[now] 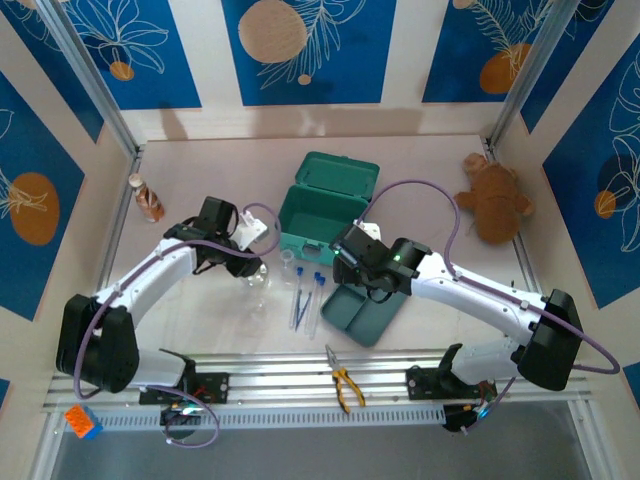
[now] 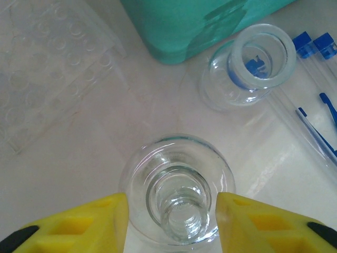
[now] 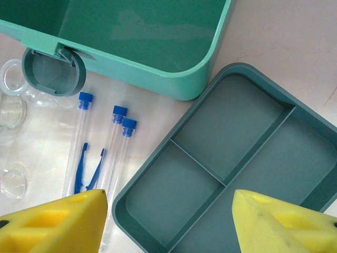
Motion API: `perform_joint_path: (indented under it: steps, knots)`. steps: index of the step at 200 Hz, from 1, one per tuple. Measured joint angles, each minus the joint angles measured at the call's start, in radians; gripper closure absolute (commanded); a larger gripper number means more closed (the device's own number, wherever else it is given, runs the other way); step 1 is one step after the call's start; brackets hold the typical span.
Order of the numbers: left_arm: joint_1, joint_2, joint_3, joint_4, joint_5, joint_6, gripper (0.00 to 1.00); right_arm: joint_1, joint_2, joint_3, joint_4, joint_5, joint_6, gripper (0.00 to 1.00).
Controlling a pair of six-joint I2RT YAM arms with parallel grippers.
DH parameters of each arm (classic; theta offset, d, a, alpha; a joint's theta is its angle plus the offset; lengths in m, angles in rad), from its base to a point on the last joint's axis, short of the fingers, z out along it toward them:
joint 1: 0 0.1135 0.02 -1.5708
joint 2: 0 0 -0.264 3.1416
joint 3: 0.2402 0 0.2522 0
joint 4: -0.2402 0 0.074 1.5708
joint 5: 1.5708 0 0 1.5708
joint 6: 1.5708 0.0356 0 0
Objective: Organize the chemistry lab equipment
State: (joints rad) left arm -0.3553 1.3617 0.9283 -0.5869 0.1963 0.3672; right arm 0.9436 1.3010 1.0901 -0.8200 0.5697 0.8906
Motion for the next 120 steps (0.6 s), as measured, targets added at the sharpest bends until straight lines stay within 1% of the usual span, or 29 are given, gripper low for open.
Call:
perform_joint_path:
  steps: [32, 90, 120]
  knots:
    - [-0.014, 0.021, 0.0, 0.0, -0.014, 0.002, 0.55, 0.0, 0.0, -0.004, 0.0, 0.0, 0.003, 0.36]
    - [-0.016, 0.042, 0.0, 0.0, -0.047, 0.002, 0.57, 0.0, 0.0, -0.005, 0.0, 0.0, 0.003, 0.37]
    - [-0.016, 0.042, 0.0, 0.002, -0.053, 0.003, 0.63, 0.0, 0.006, -0.005, 0.0, 0.0, 0.002, 0.37]
